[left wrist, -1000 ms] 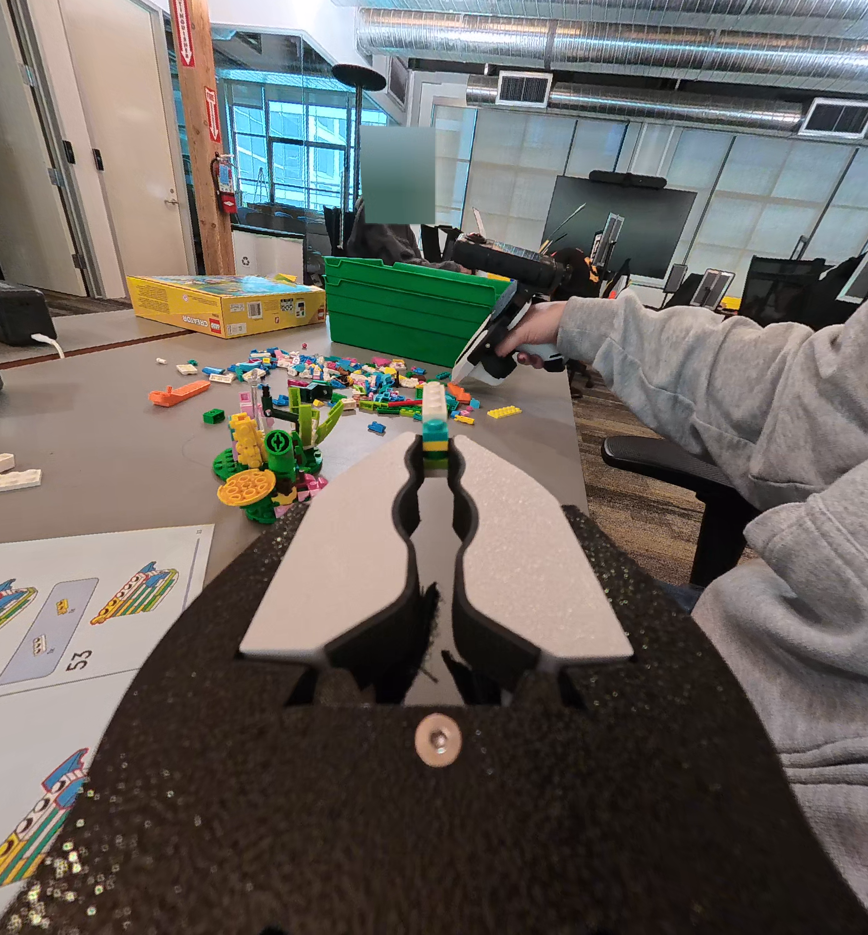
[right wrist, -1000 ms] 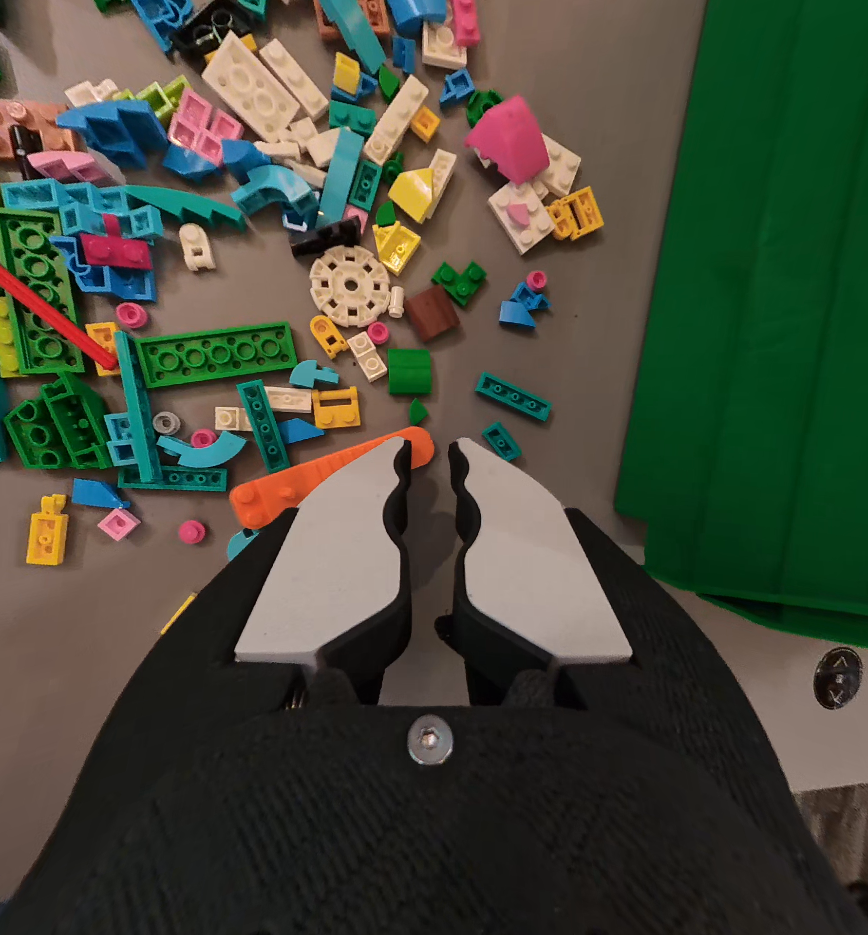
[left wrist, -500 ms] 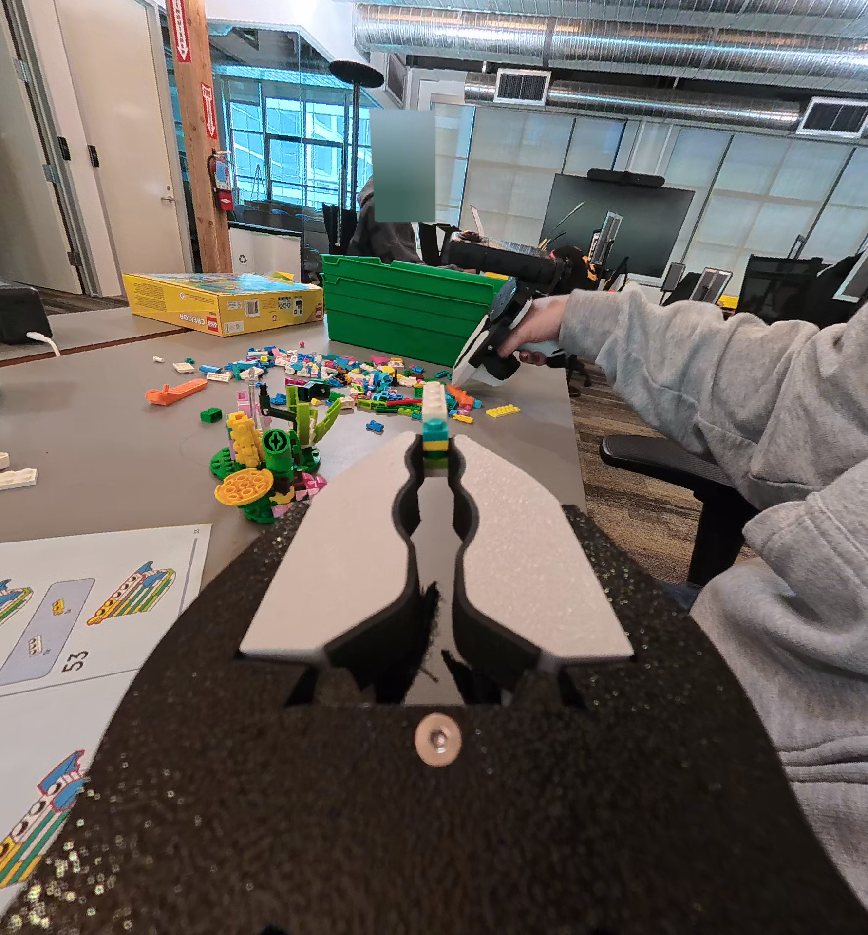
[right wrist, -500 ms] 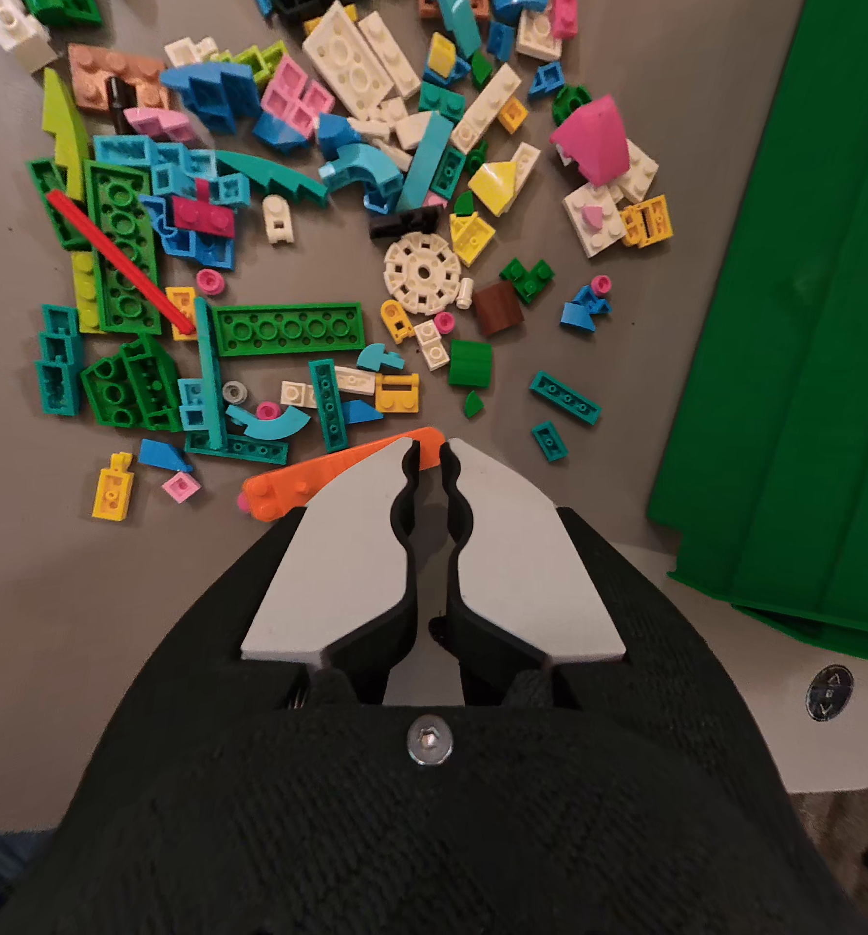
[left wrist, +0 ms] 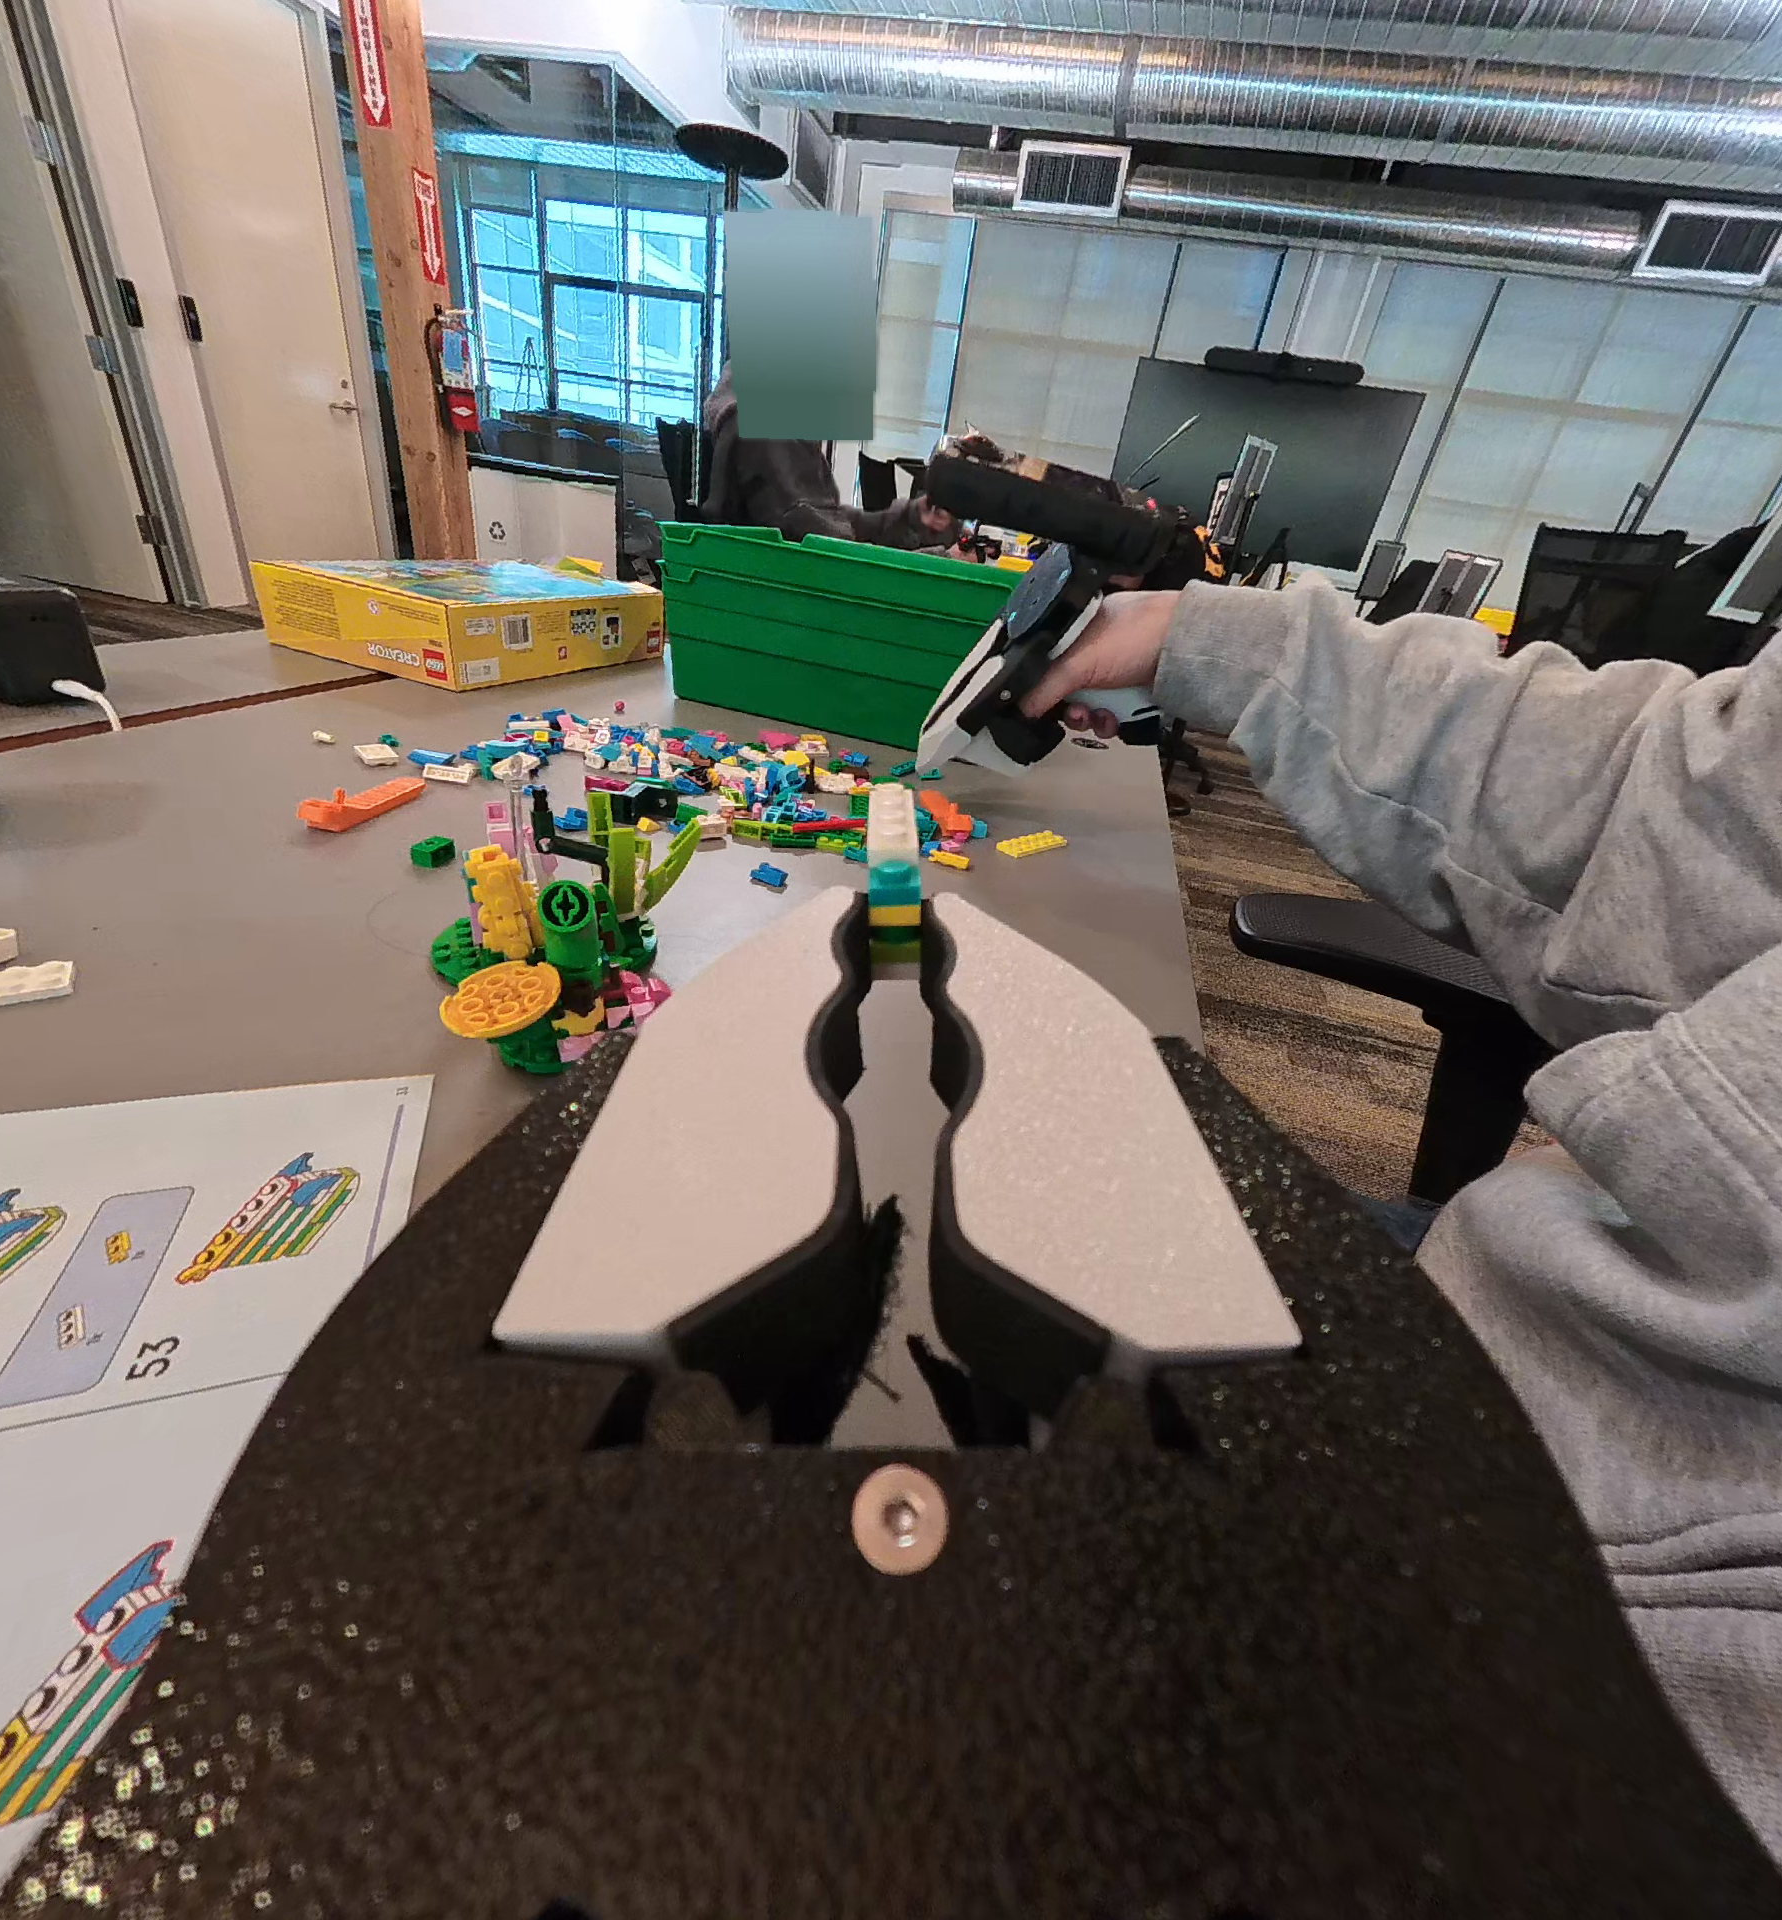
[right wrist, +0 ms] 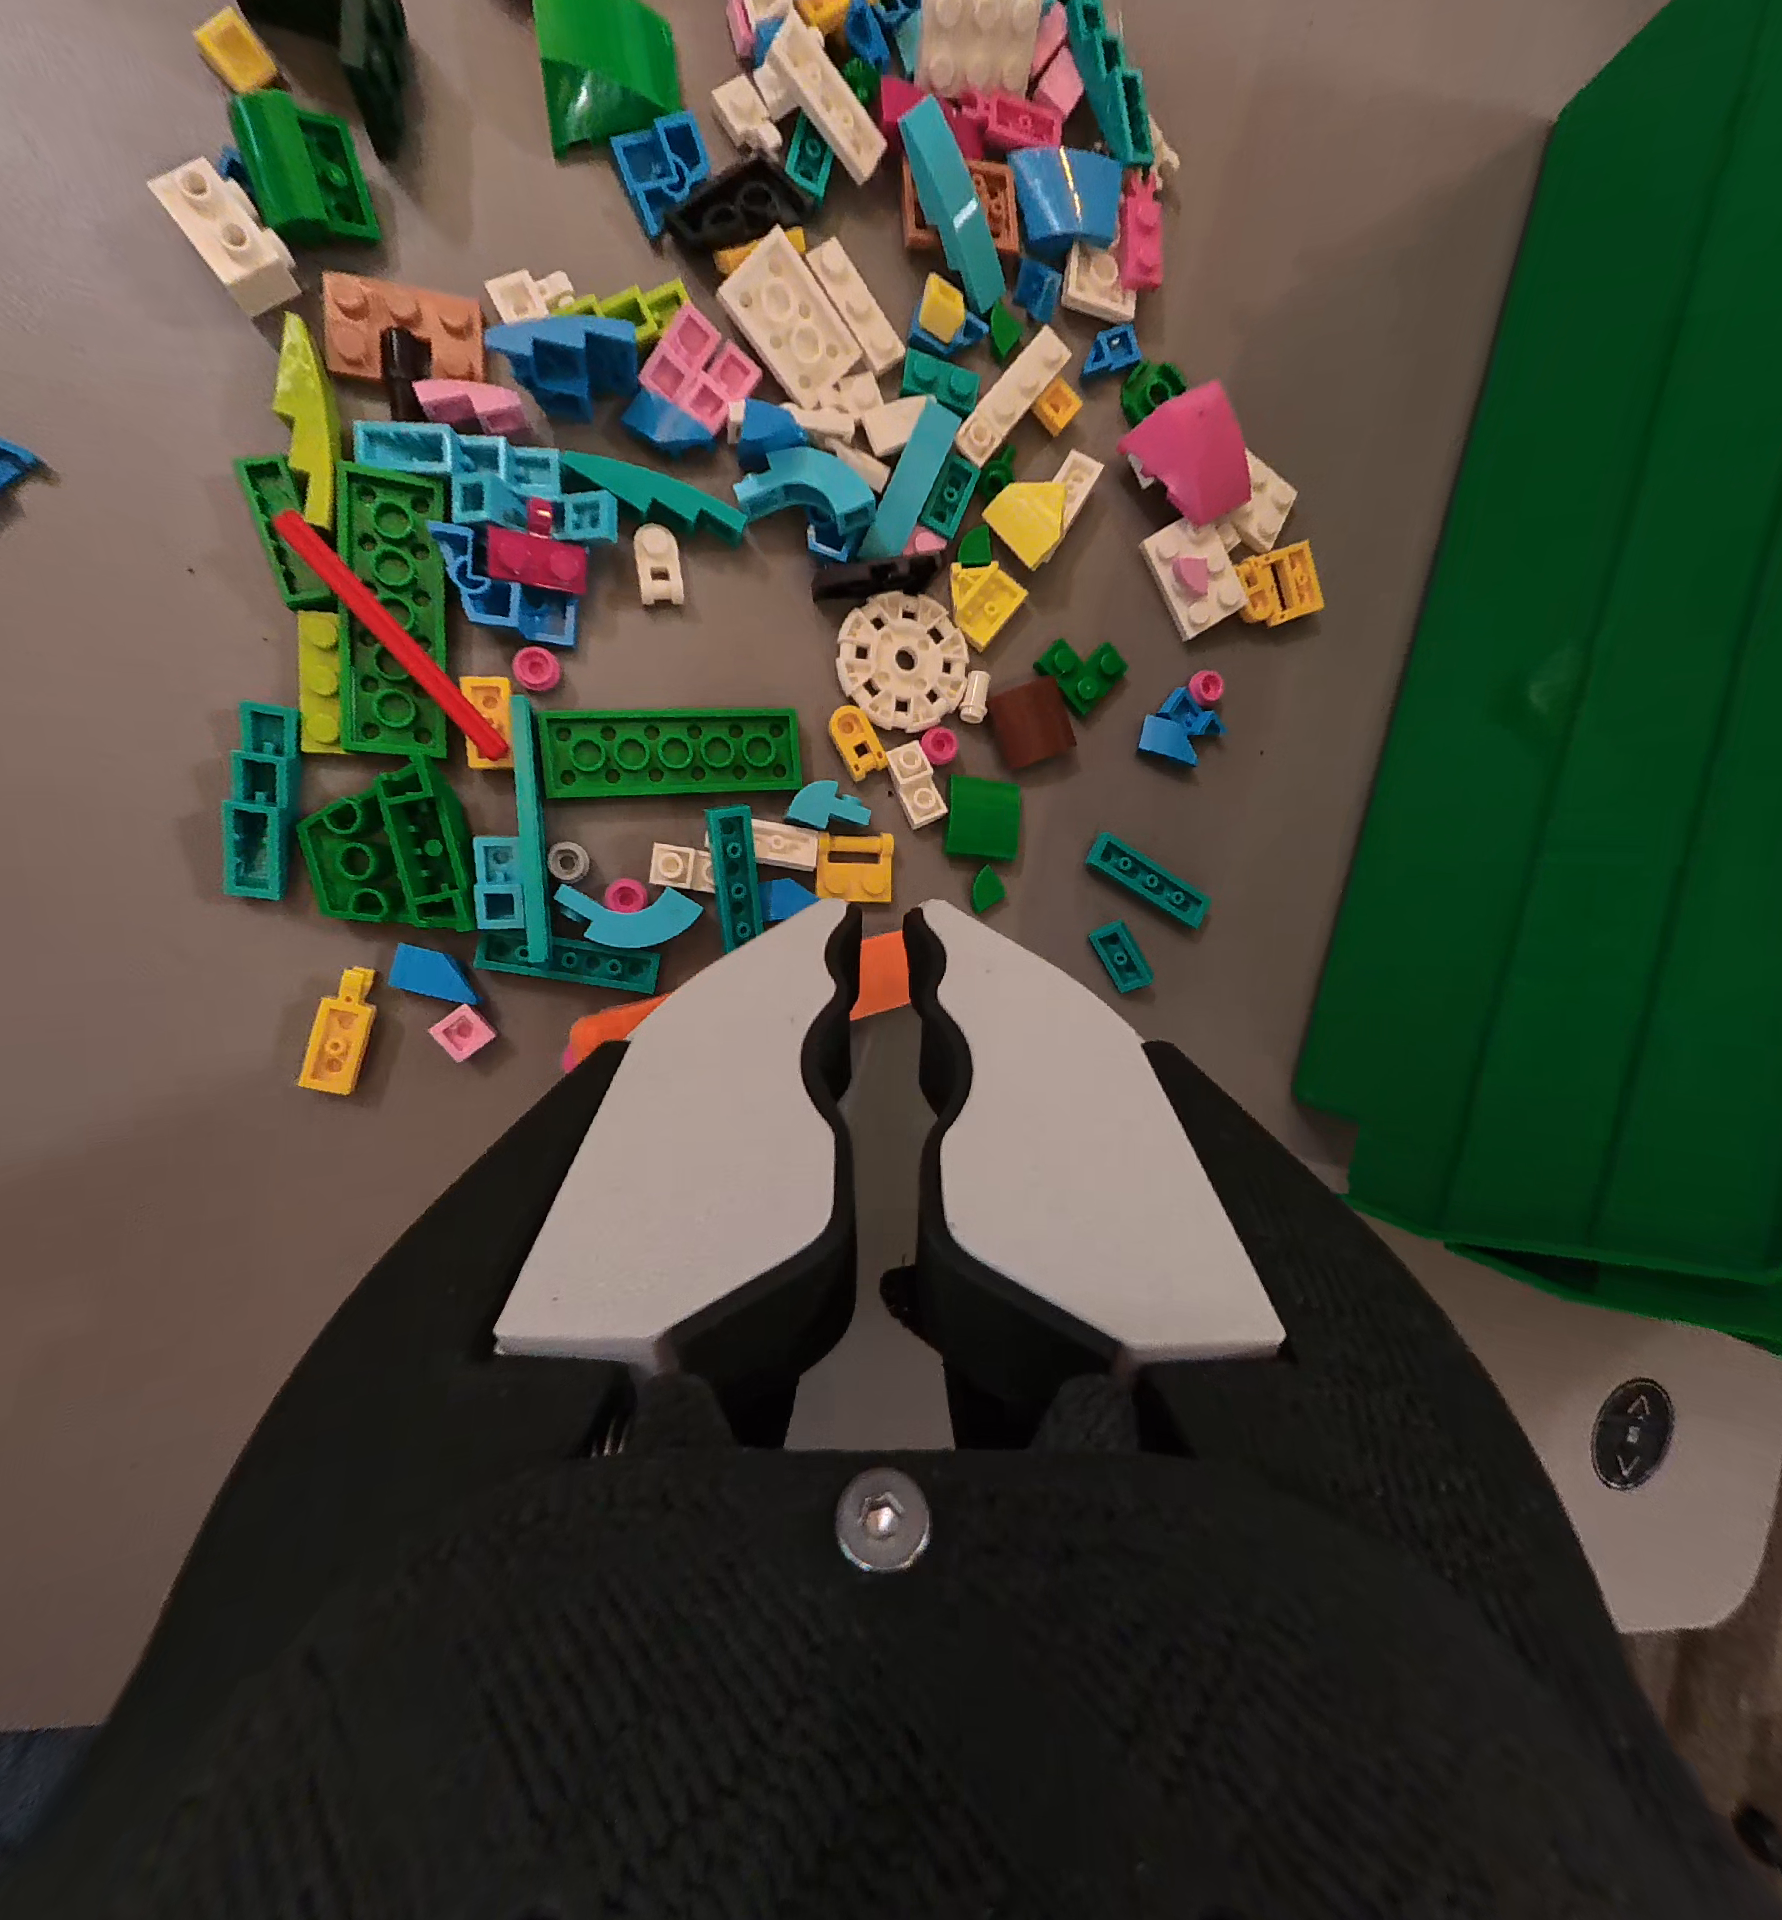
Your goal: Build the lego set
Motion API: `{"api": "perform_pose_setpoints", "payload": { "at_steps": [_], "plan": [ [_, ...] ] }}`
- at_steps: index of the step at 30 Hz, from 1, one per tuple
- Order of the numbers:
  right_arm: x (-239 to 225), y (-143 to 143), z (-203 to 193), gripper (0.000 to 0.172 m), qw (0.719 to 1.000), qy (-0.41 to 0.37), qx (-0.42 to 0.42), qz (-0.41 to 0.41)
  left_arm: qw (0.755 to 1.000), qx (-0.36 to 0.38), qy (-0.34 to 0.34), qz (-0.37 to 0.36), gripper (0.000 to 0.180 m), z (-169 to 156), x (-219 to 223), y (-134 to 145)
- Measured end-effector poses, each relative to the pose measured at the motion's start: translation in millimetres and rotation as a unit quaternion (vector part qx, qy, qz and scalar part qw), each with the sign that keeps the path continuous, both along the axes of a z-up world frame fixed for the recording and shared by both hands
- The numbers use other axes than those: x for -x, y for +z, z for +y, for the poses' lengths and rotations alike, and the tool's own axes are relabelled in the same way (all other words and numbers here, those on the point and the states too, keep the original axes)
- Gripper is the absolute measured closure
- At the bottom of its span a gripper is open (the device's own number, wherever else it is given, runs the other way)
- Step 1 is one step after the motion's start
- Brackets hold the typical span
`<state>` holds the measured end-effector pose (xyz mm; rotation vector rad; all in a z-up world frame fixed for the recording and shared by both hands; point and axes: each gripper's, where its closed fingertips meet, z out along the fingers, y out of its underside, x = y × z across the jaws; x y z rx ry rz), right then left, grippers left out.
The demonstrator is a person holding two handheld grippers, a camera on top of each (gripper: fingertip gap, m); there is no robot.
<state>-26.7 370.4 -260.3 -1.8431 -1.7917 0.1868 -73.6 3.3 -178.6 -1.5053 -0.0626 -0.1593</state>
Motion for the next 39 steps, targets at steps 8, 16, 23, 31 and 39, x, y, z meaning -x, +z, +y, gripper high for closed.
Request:
{"api": "perform_pose_setpoints", "payload": {
  "at_steps": [8, 16, 23, 31, 39],
  "plan": [
    [-4.2, 2.4, 5.4, 0.170, 0.999, -0.010, -0.033, -0.011, 1.000, 0.000, -0.001, 0.001, 0.172, 0.1, -0.2, 0.0],
    [-2.9, 5.6, 6.3, 0.170, 0.999, -0.019, -0.040, 0.005, 1.000, -0.001, -0.002, 0.000, 0.172, 0.1, 0.0, 0.0],
    [0.0, 9.2, 6.4, 0.170, 0.999, -0.021, -0.041, 0.012, 1.000, -0.005, 0.000, -0.002, 0.172, -0.7, 1.0, 0.9],
    [0.5, 8.2, 6.5, 0.168, 0.999, -0.022, -0.042, 0.012, 1.000, -0.007, -0.002, -0.005, 0.172, -1.2, 1.7, 1.3],
    [2.0, 10.6, 8.3, 0.168, 0.998, -0.026, -0.049, 0.029, 1.000, -0.007, -0.003, -0.006, 0.172, -1.2, 1.6, 1.3]
  ]
}}
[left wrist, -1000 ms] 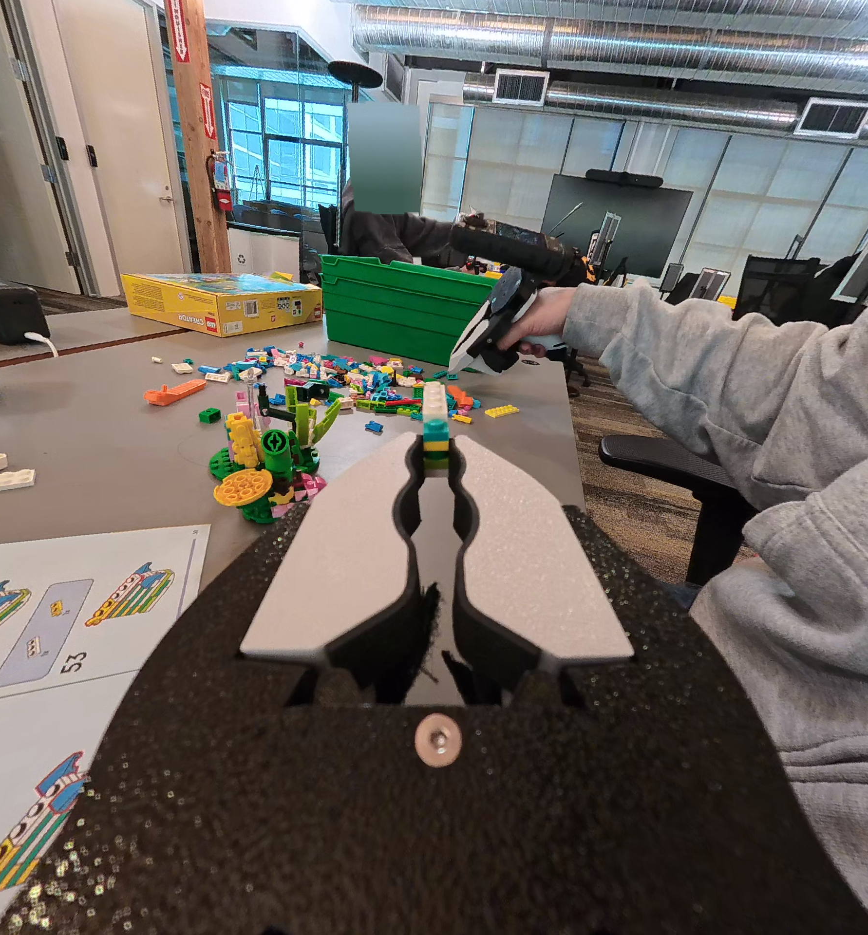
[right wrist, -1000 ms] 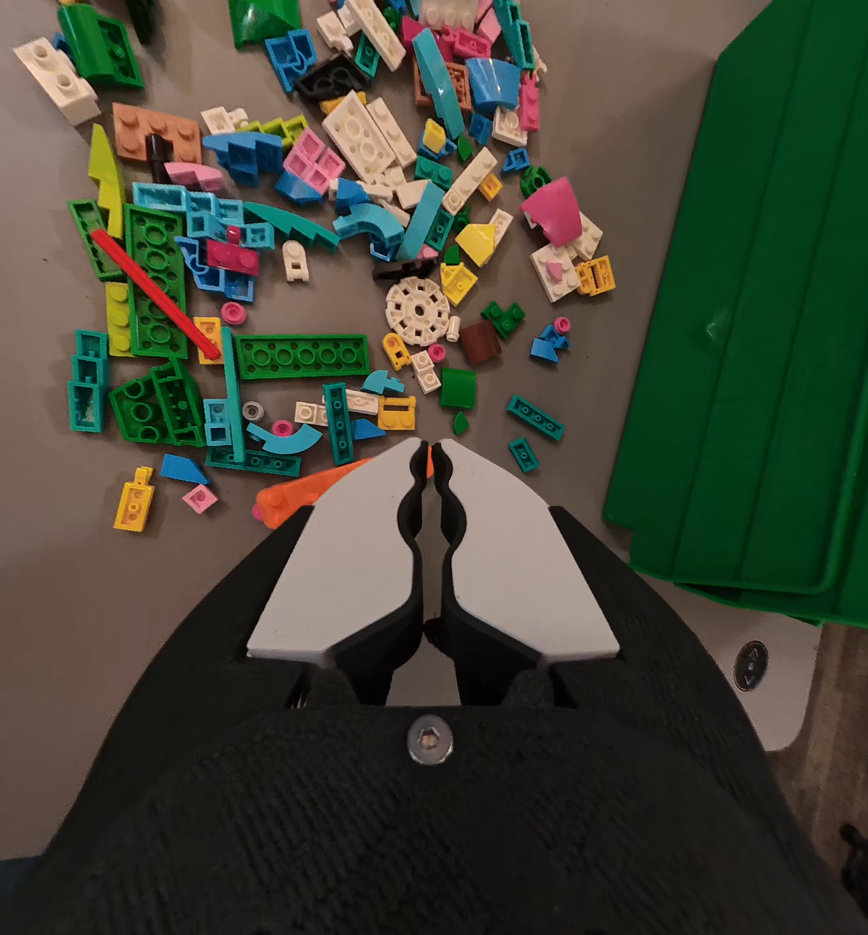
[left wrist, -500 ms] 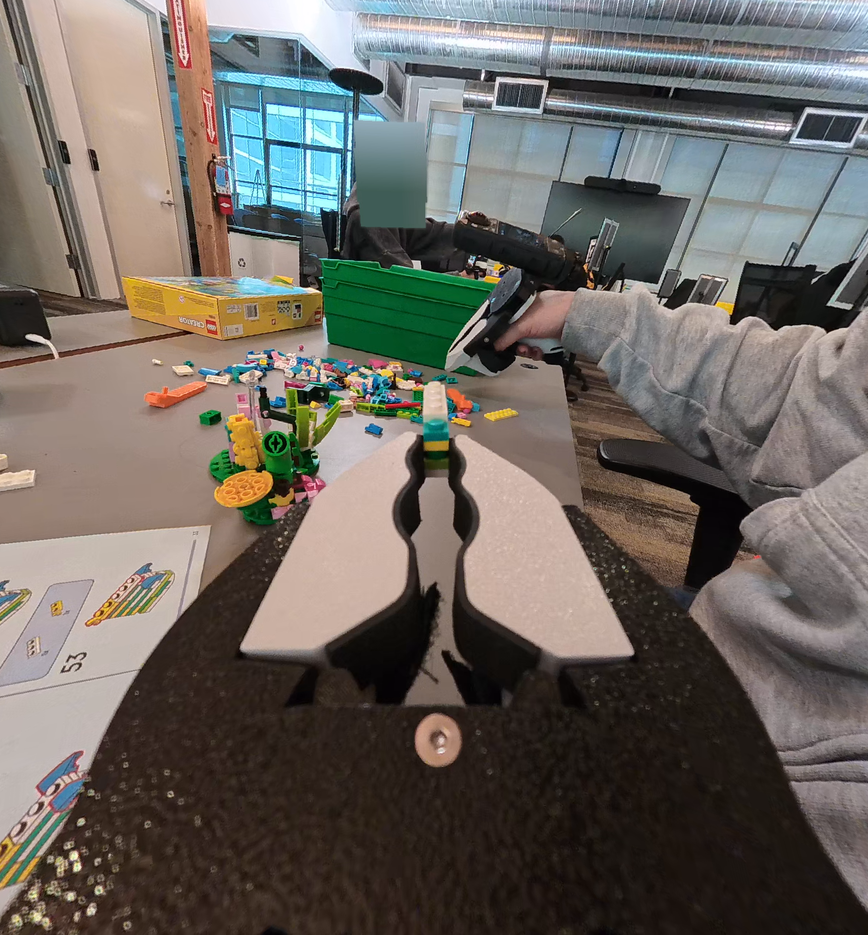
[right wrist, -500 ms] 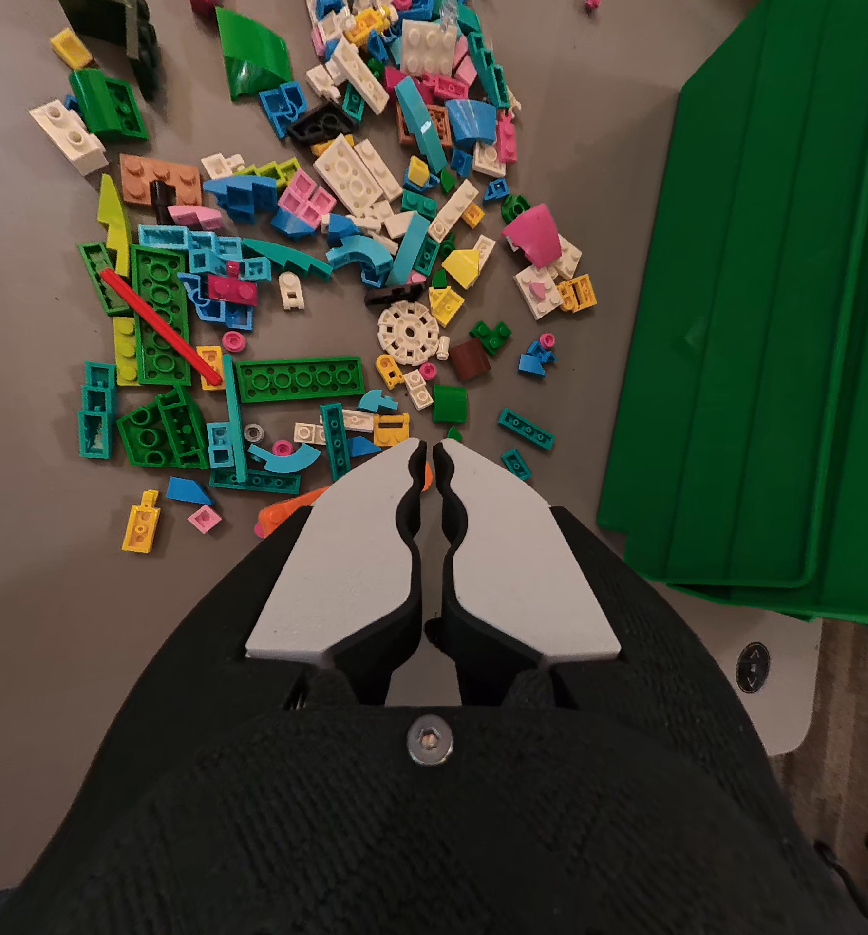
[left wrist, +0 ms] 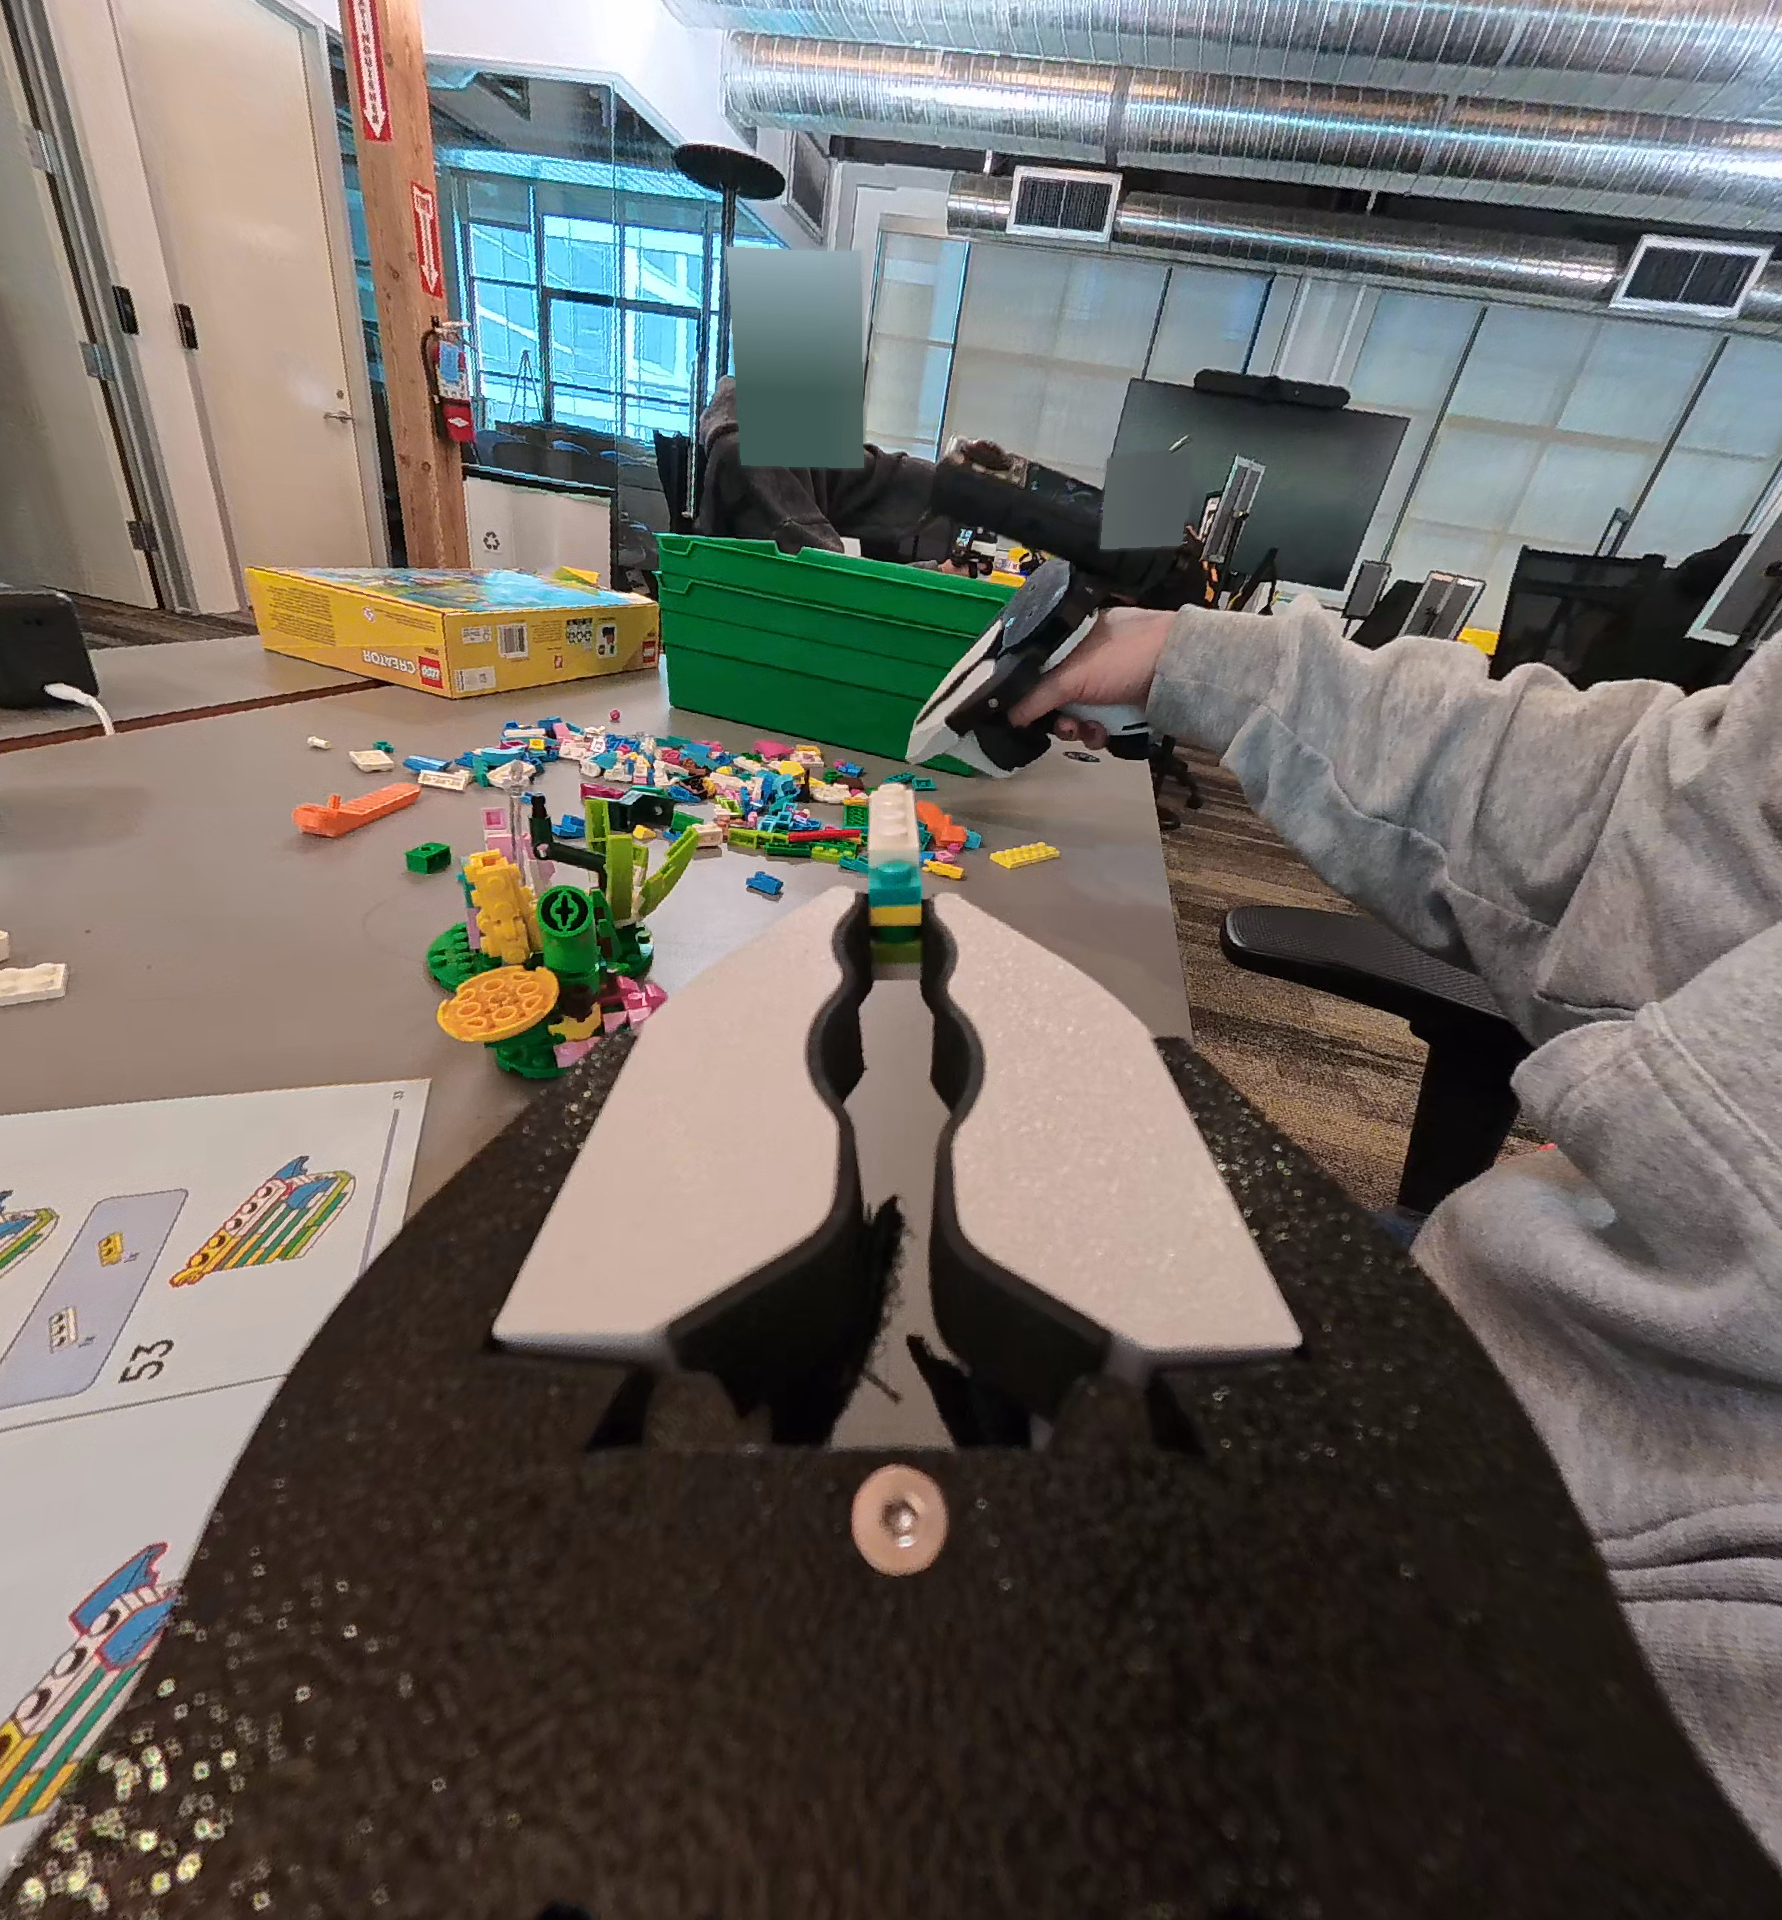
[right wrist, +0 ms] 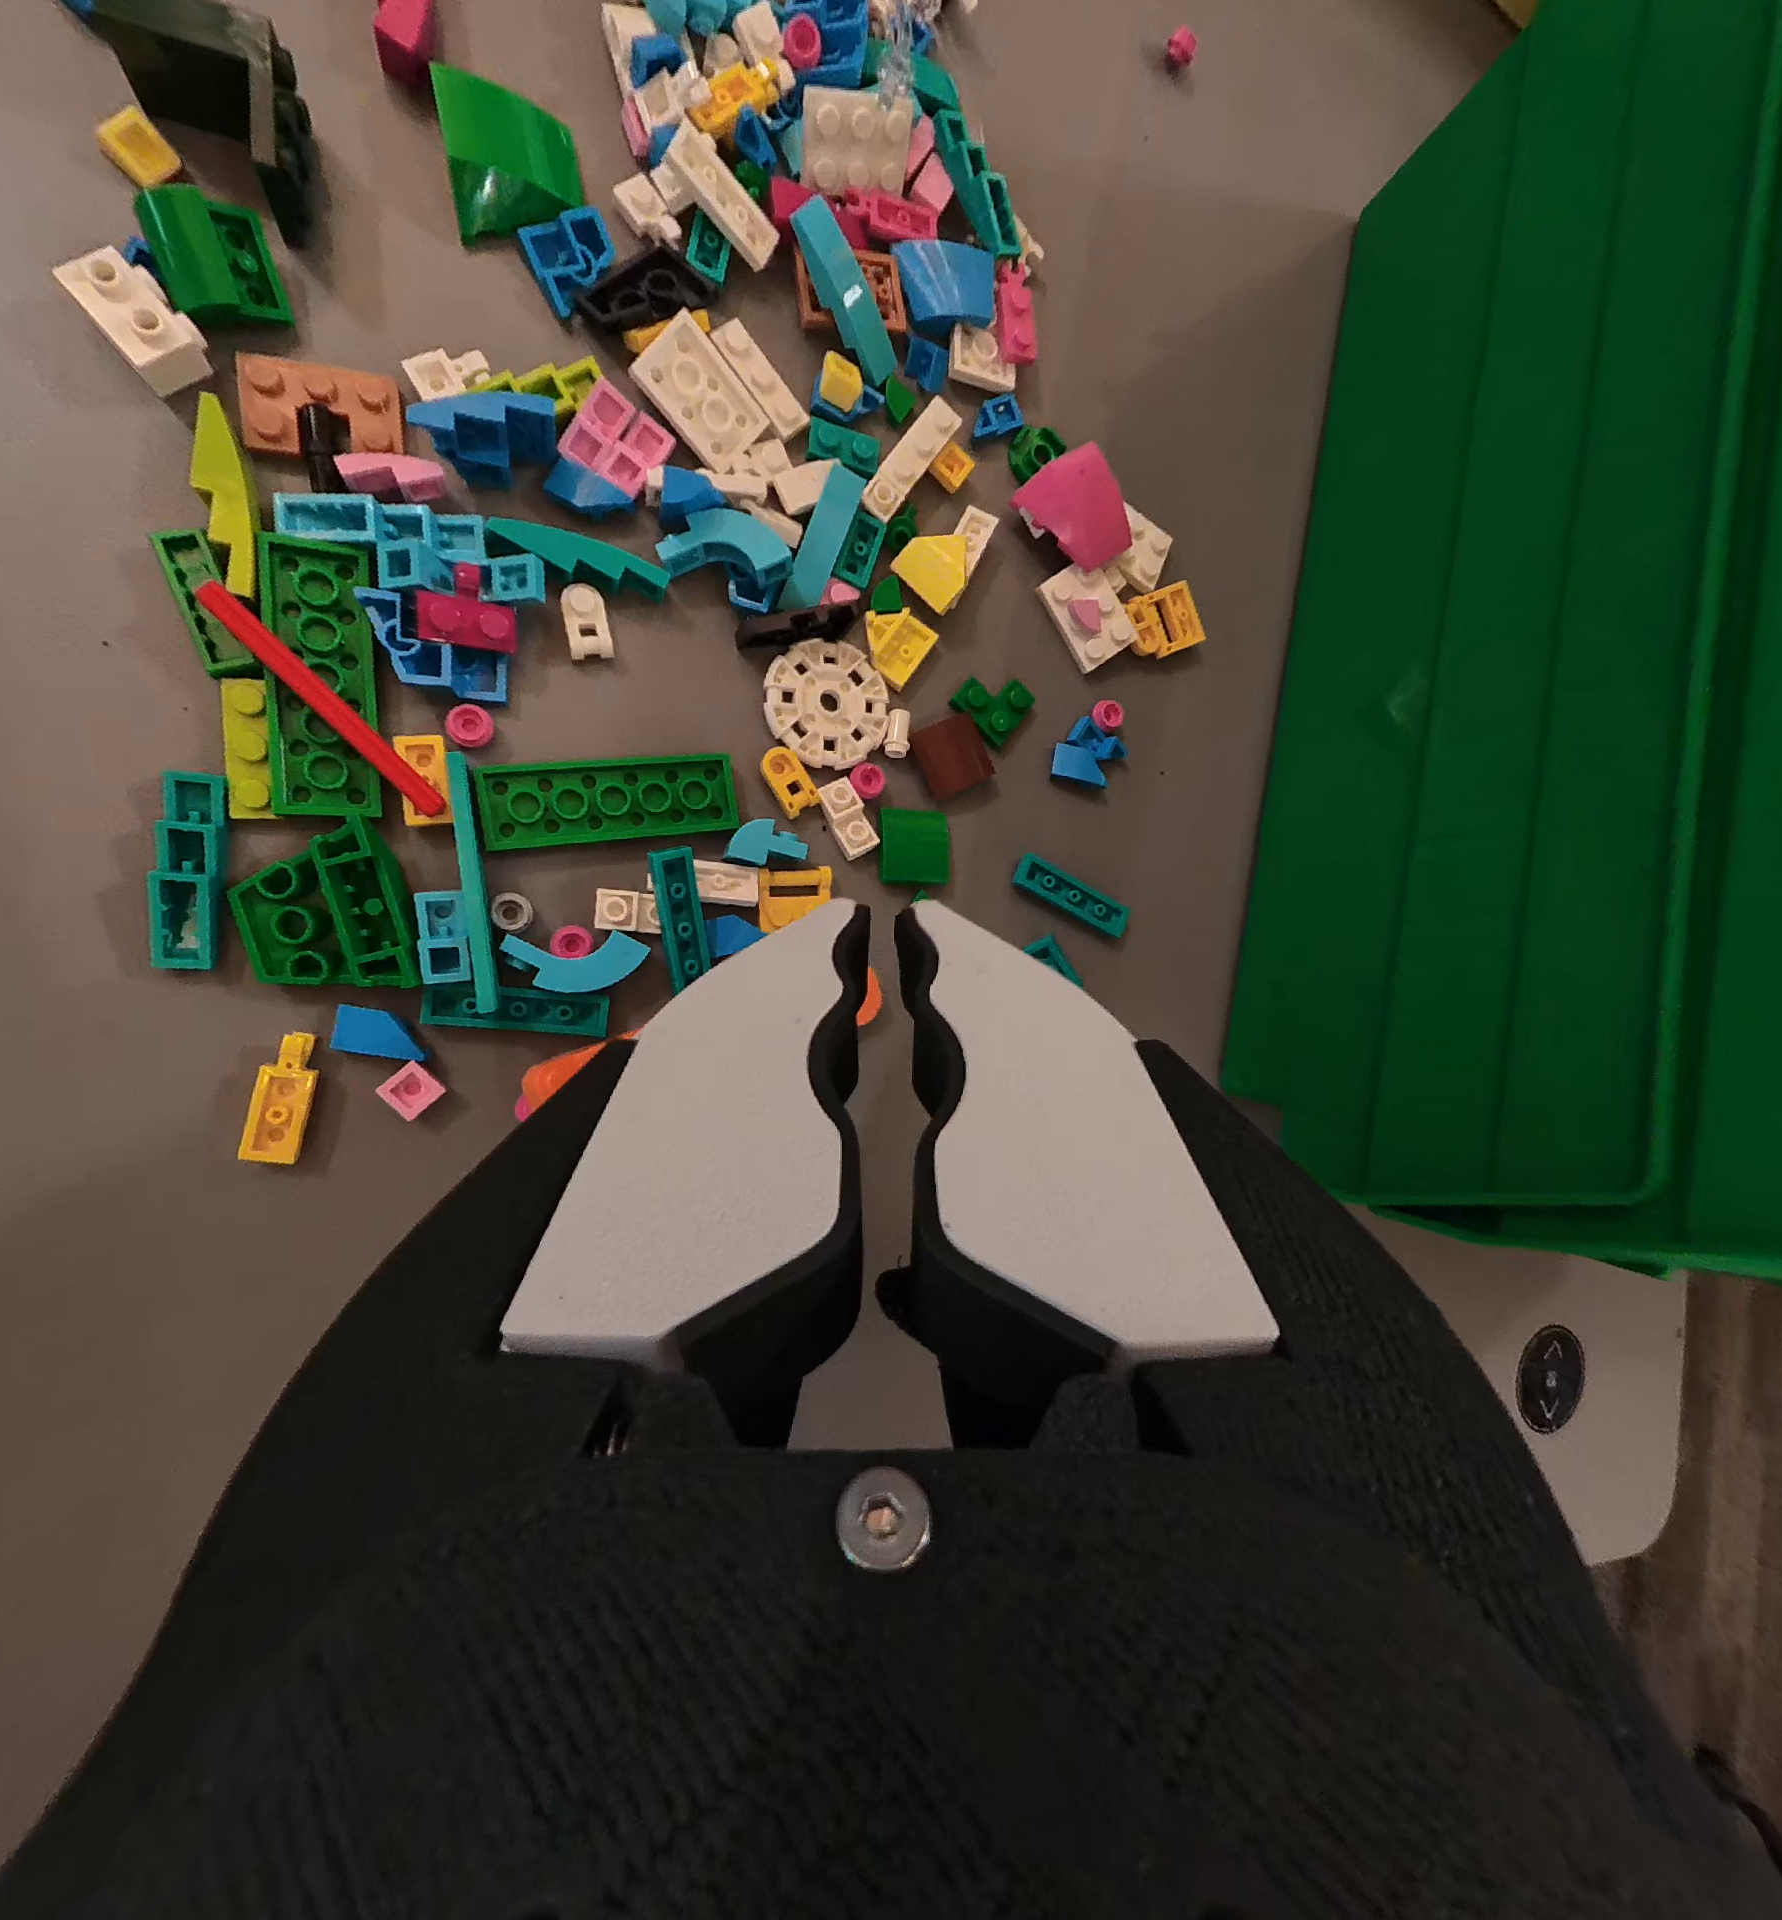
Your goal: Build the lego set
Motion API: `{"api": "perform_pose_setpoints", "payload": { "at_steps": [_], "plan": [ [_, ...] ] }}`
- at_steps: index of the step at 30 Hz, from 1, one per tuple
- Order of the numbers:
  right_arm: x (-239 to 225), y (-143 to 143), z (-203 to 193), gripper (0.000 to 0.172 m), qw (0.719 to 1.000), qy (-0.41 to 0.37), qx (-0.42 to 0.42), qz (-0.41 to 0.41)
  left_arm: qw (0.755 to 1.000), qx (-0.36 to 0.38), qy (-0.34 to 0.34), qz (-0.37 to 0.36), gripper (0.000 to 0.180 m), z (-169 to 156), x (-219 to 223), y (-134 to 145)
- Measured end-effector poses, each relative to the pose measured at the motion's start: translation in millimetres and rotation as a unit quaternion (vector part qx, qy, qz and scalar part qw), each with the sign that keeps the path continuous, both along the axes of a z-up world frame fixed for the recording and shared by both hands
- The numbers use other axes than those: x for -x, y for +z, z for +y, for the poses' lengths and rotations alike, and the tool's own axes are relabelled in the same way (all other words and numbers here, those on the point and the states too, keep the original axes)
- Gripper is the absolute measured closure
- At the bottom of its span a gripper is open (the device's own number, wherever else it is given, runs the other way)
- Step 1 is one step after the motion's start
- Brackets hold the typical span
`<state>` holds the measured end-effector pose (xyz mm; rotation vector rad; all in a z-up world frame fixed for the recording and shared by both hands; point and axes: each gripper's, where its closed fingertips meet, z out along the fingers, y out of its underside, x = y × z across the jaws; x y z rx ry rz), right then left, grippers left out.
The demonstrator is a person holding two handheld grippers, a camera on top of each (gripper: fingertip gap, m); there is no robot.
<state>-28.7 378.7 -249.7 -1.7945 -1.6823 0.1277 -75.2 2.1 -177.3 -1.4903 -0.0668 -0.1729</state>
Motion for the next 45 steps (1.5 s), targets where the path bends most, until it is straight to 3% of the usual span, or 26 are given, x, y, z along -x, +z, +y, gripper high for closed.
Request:
{"api": "perform_pose_setpoints", "payload": {
  "at_steps": [7, 11, 14, 18, 20, 39, 45],
  "plan": [
    [-3.9, 1.7, -0.3, 0.168, 1.000, -0.002, 0.003, 0.004, 1.000, 0.000, -0.001, -0.001, 0.172, -0.1, 0.0, 0.0],
    [-3.7, -1.6, -20.0, 0.168, 0.999, 0.035, 0.030, 0.005, 1.000, 0.000, 0.000, -0.001, 0.172, -0.1, 0.1, 0.0],
    [-5.8, -6.1, -39.9, 0.166, 0.996, 0.069, 0.056, -0.003, 1.000, 0.000, 0.000, -0.001, 0.172, -0.1, -0.1, -0.1],
    [-10.4, -13.4, -89.4, 0.158, 0.972, 0.194, 0.129, -0.018, 1.000, 0.001, 0.000, 0.000, 0.172, 0.1, -0.5, -0.1],
    [-16.4, -18.7, -101.1, 0.155, 0.966, 0.216, 0.140, -0.038, 1.000, 0.001, -0.002, -0.002, 0.172, 0.4, -1.0, -0.1],
    [-10.6, -32.9, -106.9, 0.157, 0.966, 0.228, 0.108, -0.056, 1.000, -0.002, -0.003, -0.007, 0.172, 0.9, -1.2, 0.5],
    [-3.4, -27.5, -120.1, 0.151, 0.958, 0.251, 0.136, -0.037, 1.000, 0.000, -0.001, -0.004, 0.172, 1.4, -1.4, 0.0]
  ]
}}
